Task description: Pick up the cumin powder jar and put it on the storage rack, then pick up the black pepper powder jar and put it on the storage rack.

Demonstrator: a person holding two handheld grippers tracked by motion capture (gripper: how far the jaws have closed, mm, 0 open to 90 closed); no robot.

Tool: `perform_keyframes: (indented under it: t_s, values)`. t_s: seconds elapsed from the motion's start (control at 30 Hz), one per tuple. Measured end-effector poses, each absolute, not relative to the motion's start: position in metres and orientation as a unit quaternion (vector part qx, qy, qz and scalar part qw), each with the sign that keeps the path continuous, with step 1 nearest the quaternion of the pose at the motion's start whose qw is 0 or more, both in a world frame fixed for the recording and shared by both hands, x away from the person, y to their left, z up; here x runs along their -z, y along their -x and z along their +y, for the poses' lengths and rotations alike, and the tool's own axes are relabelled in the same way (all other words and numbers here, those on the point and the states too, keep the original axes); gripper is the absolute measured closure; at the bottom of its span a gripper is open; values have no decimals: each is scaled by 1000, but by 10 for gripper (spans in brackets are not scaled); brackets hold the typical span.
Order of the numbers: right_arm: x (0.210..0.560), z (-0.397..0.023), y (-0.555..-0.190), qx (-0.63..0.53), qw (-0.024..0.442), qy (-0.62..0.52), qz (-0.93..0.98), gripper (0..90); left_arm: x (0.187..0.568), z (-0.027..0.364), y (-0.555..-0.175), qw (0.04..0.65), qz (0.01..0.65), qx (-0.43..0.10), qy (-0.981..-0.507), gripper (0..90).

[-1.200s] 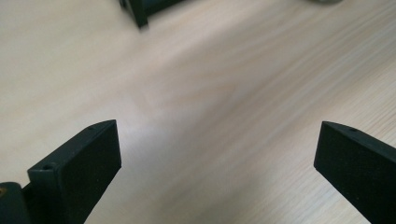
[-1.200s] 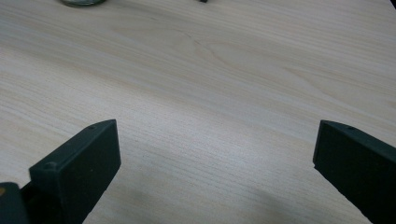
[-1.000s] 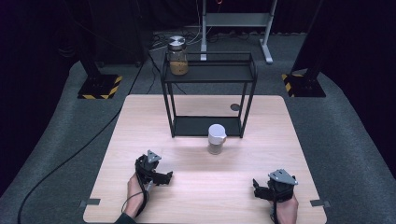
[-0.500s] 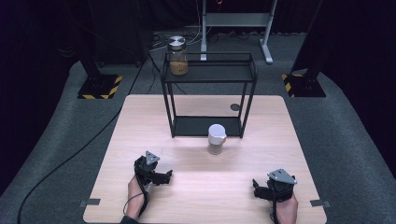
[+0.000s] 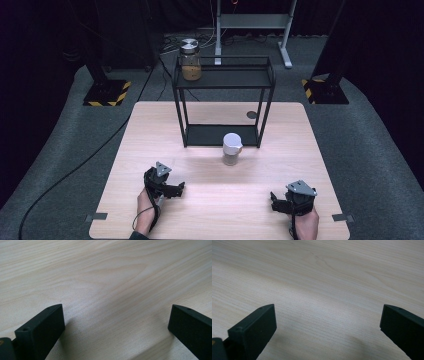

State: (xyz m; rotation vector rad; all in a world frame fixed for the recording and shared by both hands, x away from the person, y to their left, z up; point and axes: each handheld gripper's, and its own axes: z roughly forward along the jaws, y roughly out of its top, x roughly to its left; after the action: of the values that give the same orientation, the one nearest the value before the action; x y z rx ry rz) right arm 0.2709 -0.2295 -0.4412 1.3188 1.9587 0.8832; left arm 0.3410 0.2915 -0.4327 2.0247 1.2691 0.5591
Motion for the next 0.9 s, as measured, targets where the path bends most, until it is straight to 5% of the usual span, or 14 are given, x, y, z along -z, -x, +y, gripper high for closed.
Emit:
perform_keyframes:
  t_s: [0.9]
  values:
    - [443, -234, -268, -345, 306, -510, 726, 1, 432, 291, -340, 335, 489, -216, -776, 0]
